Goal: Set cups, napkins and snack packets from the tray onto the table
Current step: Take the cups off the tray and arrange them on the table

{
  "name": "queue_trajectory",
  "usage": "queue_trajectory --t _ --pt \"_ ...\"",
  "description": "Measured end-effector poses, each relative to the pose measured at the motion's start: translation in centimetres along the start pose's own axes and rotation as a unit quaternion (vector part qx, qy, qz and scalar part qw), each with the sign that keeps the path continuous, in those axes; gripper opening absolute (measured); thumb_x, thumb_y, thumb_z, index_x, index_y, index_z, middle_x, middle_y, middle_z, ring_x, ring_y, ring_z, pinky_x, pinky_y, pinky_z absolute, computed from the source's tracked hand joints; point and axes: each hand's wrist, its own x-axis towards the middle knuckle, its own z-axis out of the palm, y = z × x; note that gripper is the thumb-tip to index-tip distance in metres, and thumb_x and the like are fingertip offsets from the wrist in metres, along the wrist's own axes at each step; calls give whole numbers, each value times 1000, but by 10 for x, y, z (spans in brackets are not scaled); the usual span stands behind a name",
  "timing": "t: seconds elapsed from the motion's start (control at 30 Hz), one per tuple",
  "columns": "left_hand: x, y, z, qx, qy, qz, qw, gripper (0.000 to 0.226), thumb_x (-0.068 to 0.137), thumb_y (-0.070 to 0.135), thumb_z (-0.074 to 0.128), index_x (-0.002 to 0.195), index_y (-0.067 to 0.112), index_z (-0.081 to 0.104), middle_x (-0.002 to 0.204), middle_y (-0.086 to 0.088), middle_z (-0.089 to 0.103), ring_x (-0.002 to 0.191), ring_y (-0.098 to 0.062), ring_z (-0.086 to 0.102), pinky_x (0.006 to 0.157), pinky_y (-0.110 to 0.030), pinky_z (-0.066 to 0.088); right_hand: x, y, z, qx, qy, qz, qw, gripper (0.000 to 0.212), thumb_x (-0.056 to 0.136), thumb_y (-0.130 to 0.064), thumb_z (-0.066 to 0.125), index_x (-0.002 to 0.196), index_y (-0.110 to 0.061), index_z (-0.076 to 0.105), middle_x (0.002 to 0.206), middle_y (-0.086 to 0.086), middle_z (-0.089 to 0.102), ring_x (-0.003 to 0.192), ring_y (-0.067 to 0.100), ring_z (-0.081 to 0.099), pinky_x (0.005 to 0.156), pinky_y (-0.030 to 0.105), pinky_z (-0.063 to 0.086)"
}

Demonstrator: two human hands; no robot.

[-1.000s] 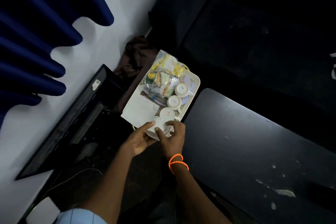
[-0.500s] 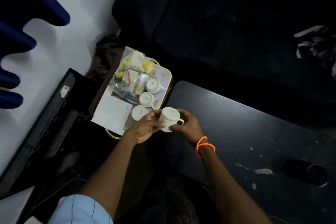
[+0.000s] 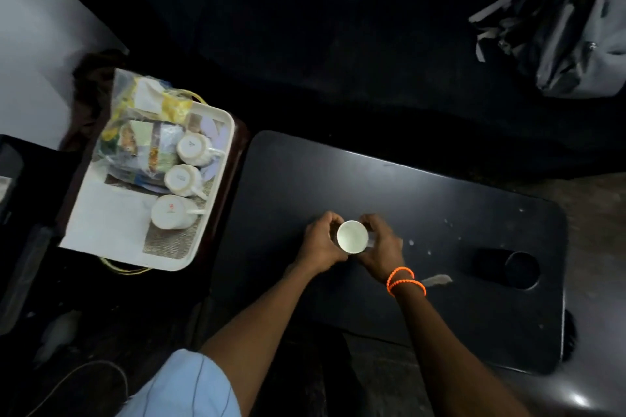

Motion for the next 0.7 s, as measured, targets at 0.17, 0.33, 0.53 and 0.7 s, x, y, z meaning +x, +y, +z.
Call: queue_trajectory --t 0.17,0.33,0.53,0.7 --pt "7 -4 35 29 7 27 999 55 55 -1 86 103 13 62 110 -4 69 100 -25 68 87 -42 58 -4 22 -2 -64 37 -13 997 49 71 -24 78 114 -28 56 112 -4 64 108 25 61 90 42 38" --pt "13 -11 59 46 -60 5 997 74 54 -1 90 117 21 60 125 0 65 112 -21 65 95 -42 60 -3 53 0 -94 43 21 994 53 70 -22 79 116 -29 54 115 -2 65 111 27 59 92 45 37" --pt "21 -34 63 36 -88 3 995 86 55 -1 92 130 24 58 136 1 61 125 -21 61 104 -44 57 0 64 8 -104 24 16 994 61 68 -23 84 119 -29 52 120 -1 64 116 28 56 92 45 36" --pt "9 -46 39 -50 -45 -1 998 103 63 8 92 152 29 44 154 -2 48 140 -19 50 110 -35 50 -2 59 3 -151 16 26 988 80 63 -26 88 133 -28 51 133 5 55 126 33 50 96 51 38"
